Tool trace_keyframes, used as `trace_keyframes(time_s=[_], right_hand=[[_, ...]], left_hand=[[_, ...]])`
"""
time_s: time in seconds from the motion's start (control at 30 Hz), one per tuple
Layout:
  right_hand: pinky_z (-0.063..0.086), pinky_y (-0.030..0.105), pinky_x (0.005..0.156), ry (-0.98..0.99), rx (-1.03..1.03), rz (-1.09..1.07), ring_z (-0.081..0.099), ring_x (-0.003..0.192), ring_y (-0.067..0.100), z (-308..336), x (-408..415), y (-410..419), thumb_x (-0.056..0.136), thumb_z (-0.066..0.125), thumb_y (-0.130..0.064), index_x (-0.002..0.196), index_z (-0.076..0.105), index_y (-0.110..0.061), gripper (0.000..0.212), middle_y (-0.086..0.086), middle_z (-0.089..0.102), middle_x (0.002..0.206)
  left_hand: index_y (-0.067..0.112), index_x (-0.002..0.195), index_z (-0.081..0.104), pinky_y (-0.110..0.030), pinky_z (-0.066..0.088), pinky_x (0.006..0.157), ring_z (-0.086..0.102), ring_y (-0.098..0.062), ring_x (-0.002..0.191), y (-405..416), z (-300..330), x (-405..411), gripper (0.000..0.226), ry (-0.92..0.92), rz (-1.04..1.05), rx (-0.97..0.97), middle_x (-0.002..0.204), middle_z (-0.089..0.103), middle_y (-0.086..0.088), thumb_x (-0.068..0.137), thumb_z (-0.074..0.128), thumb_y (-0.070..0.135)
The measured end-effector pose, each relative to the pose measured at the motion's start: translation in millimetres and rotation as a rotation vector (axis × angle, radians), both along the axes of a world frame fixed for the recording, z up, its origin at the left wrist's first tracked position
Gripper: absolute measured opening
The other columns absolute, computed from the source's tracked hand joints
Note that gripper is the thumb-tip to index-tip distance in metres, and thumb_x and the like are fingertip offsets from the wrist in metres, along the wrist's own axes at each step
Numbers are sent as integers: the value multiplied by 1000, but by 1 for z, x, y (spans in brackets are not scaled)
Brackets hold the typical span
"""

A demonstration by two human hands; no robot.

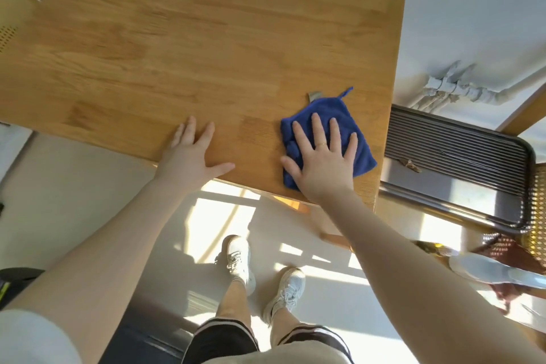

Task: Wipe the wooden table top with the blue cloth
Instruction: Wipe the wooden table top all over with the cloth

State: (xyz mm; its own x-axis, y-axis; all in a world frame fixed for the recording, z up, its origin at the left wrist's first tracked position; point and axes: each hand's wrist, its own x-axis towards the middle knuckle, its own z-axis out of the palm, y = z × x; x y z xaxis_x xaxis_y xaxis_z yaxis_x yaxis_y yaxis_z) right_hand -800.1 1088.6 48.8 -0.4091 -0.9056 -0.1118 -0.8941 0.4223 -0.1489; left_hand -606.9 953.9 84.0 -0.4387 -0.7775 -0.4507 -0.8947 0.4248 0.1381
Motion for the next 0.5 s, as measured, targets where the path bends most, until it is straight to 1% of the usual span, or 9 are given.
trace_keyframes(time_s=[0.1,0.13,0.2,0.23,0.3,0.37,0.4,0.43,0.5], right_hand=[[5,63,106,39,-3,147,22,140,38,-6,38,23,86,20,-68,143,28,-35,66,4,27,154],[7,63,105,46,3,166,27,138,39,-7,42,24,87,21,-66,141,32,-35,64,4,31,152],[10,64,106,54,8,214,31,136,38,-6,39,15,89,20,-63,140,36,-36,60,4,35,150],[11,64,107,50,10,241,29,137,37,-4,34,8,89,19,-63,140,35,-37,60,3,34,151],[4,60,110,-11,19,200,16,143,32,1,21,-16,89,16,-62,143,26,-41,58,-1,22,155],[-5,57,111,-53,41,39,0,145,28,4,14,-45,91,16,-61,145,14,-42,58,-4,7,158],[-6,57,111,-56,50,-42,-4,145,28,4,16,-55,92,18,-61,146,11,-41,58,-4,3,159],[-7,58,111,-57,49,-92,-6,145,29,5,22,-59,92,18,-61,146,9,-40,59,-3,1,159],[-6,61,109,-49,30,-86,-5,144,33,3,46,-51,87,17,-67,147,9,-36,68,2,2,159]], left_hand=[[33,149,2,-44,13,117,-6,-25,145,-3,5,0,100,5,-15,20,158,-12,0,73,54,71],[34,149,1,-42,13,117,-7,-24,145,-4,6,1,102,5,-18,30,158,-13,1,72,56,70],[35,149,1,-40,13,116,-8,-23,144,-6,6,2,101,10,-34,36,158,-13,3,72,57,70],[35,149,1,-39,13,116,-8,-22,144,-8,5,4,99,15,-47,32,157,-14,4,73,56,70],[36,148,0,-39,15,115,-8,-22,144,-10,2,7,95,15,-80,12,157,-14,5,76,51,70],[36,148,-1,-40,18,115,-7,-22,144,-10,0,10,92,-4,-112,-12,157,-14,5,78,47,71],[36,148,-2,-41,19,115,-7,-23,144,-10,0,11,91,-11,-128,-23,157,-14,4,78,45,72],[36,148,-1,-41,19,115,-5,-24,144,-11,0,13,89,-16,-146,-32,157,-13,3,79,44,71],[35,149,3,-41,20,114,-2,-24,144,-14,-1,18,82,0,-181,-53,158,-9,1,84,44,64]])
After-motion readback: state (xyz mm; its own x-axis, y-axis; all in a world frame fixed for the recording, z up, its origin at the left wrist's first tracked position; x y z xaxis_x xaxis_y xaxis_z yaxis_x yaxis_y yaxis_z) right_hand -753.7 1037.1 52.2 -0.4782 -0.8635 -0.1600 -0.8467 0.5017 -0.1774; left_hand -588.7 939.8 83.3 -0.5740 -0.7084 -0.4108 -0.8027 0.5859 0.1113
